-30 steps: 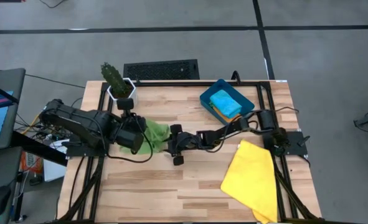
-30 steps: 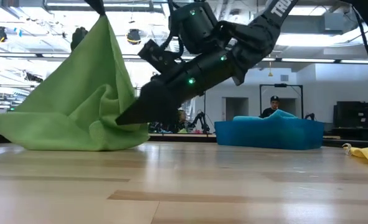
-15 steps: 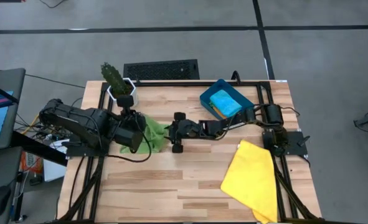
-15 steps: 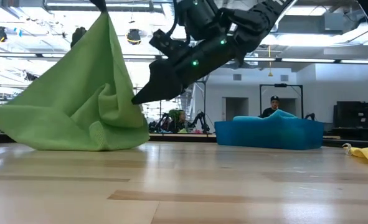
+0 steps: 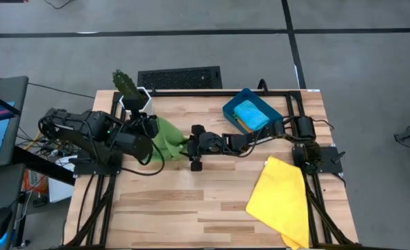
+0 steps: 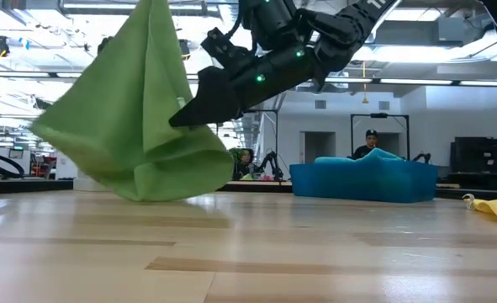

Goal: Fold microfiber towels
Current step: Fold the green microfiber towel

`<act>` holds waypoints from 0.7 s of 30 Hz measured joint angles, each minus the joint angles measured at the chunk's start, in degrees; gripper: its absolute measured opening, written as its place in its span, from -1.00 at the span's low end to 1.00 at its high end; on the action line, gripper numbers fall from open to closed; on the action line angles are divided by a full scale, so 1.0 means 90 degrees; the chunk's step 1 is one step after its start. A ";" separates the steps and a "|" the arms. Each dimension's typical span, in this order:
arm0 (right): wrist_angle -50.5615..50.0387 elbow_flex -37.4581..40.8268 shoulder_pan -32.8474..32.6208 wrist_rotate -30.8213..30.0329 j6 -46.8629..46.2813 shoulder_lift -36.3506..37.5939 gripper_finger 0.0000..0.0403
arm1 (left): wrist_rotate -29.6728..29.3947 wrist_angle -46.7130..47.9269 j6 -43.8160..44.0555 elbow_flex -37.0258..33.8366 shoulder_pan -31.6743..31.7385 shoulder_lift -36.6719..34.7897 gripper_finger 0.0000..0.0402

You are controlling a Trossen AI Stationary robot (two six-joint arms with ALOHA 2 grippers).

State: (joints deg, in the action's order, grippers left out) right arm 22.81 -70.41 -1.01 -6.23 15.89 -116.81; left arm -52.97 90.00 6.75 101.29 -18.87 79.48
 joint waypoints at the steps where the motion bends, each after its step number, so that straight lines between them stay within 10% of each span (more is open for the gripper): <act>1: 0.0000 0.0000 0.0000 0.0011 0.0032 -0.0001 -0.01 | 0.0000 0.0001 0.0010 0.0005 0.0000 0.0000 -1.00; 21: 0.0585 0.0000 -0.0004 0.0620 0.0073 -0.0073 -0.47 | 0.0002 -0.0406 -0.0227 0.0003 0.0000 0.0000 -1.00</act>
State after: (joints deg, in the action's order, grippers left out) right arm 28.08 -70.41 -1.04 -0.65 16.55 -117.47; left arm -52.95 86.35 4.71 101.32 -18.87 79.48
